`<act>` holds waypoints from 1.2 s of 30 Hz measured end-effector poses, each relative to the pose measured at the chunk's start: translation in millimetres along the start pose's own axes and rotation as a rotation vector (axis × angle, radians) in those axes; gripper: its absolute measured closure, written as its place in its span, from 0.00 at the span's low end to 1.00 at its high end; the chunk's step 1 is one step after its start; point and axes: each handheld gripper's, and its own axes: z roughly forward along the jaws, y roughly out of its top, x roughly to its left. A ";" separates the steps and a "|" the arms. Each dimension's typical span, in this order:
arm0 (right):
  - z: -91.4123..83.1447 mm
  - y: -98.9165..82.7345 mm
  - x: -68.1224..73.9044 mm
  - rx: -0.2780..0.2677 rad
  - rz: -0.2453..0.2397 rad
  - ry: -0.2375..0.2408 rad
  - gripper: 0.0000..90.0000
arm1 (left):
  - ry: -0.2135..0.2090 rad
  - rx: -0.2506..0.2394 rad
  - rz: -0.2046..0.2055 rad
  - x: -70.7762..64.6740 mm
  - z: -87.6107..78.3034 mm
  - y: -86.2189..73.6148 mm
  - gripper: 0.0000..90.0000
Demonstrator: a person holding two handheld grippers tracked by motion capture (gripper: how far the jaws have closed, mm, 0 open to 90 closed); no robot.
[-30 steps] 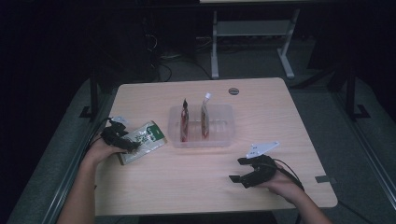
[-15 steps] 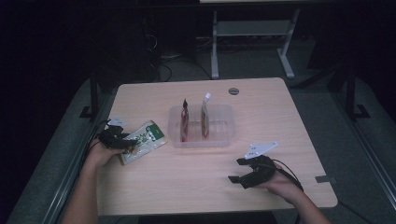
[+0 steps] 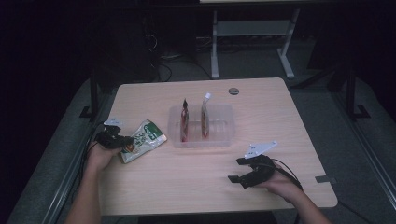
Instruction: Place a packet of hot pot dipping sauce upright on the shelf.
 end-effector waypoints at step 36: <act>-10.8 9.8 -4.9 -0.040 0.058 0.035 0.18 | -0.104 -0.116 -0.006 -72.5 -85.5 -18.9 1.00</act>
